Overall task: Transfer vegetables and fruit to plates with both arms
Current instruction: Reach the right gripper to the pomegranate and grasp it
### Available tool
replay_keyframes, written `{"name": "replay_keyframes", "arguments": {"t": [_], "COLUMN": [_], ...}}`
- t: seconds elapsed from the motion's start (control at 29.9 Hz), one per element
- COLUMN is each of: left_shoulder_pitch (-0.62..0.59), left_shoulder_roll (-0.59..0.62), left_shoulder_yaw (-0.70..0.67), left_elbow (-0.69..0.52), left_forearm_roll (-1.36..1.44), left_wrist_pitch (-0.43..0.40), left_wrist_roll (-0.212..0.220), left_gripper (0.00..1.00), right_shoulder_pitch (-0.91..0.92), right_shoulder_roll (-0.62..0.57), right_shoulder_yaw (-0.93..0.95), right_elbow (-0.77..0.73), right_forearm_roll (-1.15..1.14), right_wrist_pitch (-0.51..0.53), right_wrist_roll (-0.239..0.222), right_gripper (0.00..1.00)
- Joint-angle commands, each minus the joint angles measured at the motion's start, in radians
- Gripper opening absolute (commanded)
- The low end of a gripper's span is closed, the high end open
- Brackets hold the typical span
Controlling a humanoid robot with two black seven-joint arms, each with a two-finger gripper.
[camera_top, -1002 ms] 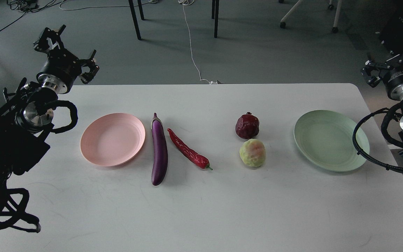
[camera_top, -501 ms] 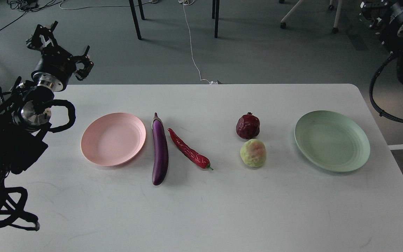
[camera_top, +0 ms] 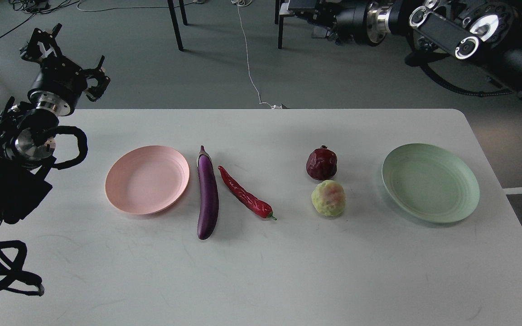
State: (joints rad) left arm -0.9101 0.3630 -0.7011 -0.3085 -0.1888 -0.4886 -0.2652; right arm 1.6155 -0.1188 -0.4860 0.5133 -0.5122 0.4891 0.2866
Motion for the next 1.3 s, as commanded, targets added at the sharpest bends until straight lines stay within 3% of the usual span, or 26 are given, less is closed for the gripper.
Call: {"name": "replay_keyframes", "arguments": {"t": [0.0, 0.27, 0.77, 0.97, 1.07, 1.27], "left_shoulder_pitch": [0.000, 0.007, 0.011, 0.014, 0.014, 0.016], "left_shoulder_roll": [0.008, 0.027, 0.025, 0.027, 0.028, 0.028], "left_shoulder_yaw": [0.002, 0.008, 0.008, 0.008, 0.008, 0.009], "left_elbow": [-0.001, -0.001, -0.001, 0.000, 0.000, 0.000], "left_forearm_roll": [0.000, 0.002, 0.002, 0.003, 0.005, 0.005], "left_wrist_pitch": [0.000, 0.000, 0.000, 0.000, 0.000, 0.000], "left_wrist_roll": [0.000, 0.000, -0.002, -0.002, -0.002, -0.002], "left_gripper": [0.98, 0.98, 0.98, 0.98, 0.98, 0.98], "right_shoulder_pitch": [-0.032, -0.152, -0.282, -0.347, -0.350, -0.345], "right_shoulder_roll": [0.068, 0.119, 0.119, 0.119, 0.119, 0.119], "right_shoulder_yaw": [-0.126, -0.250, -0.261, -0.258, -0.253, -0.255], "right_elbow": [0.013, -0.013, -0.150, -0.216, -0.216, -0.211], "right_forearm_roll": [-0.092, -0.230, -0.293, -0.292, -0.292, -0.292], "right_wrist_pitch": [0.000, 0.000, 0.000, 0.000, 0.000, 0.000], "right_wrist_roll": [0.002, 0.006, 0.011, 0.063, 0.066, 0.065], "right_gripper": [0.99, 0.99, 0.95, 0.85, 0.81, 0.60]}}
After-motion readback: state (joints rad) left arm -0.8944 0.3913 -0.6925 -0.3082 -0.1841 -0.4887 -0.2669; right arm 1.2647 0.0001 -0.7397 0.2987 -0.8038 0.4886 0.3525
